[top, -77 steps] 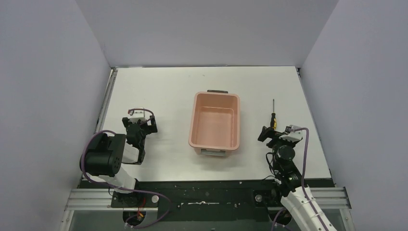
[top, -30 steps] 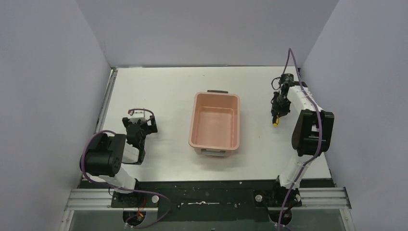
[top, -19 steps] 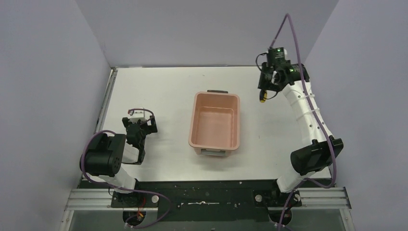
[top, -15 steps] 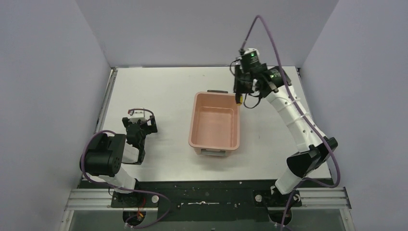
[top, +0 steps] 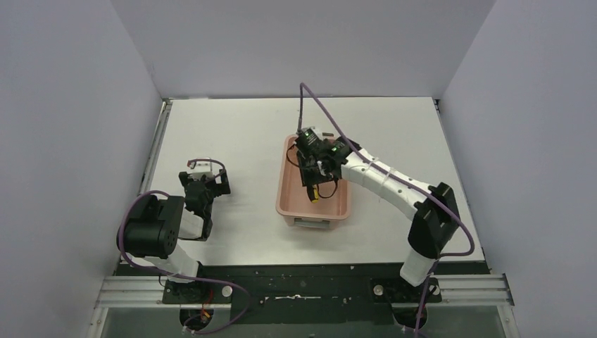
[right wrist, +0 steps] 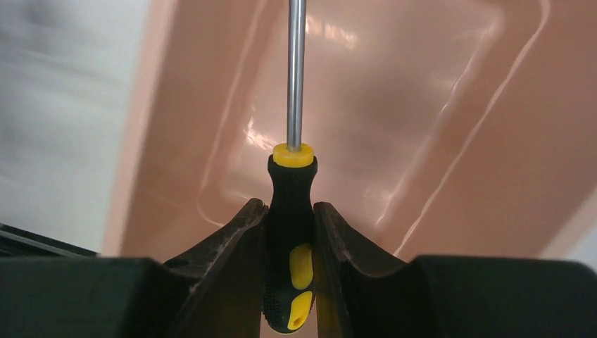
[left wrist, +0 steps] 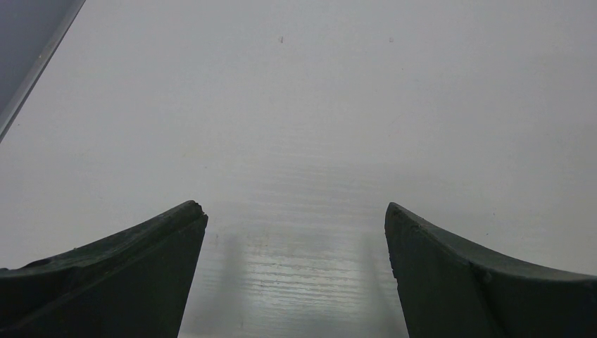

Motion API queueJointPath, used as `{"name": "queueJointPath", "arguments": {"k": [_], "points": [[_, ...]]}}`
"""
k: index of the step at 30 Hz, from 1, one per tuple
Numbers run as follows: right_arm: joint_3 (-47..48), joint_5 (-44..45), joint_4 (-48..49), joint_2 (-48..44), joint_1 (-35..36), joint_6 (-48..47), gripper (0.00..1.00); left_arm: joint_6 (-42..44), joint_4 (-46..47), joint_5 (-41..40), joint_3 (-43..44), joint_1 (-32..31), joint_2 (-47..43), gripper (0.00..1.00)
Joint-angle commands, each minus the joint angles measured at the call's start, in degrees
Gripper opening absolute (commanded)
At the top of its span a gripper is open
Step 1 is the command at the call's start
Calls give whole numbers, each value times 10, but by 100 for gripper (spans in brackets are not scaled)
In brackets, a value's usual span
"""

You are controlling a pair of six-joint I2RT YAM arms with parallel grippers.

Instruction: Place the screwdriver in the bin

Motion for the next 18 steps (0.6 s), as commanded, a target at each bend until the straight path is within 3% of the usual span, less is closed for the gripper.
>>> {"name": "queueJointPath", "arguments": {"k": [1,7,10,18], "points": [[-77,-24,83,23,1,29,0,7,32,3,11,2,-3,97],[-186,16,168,64,0,40,3,7,33,3,11,2,-4,97],[-201,38,173,86,0,37,12,7,32,3,11,2,-4,97],[-170,54,141,73,0,33,50,7,33,3,11,2,-4,97]]}}
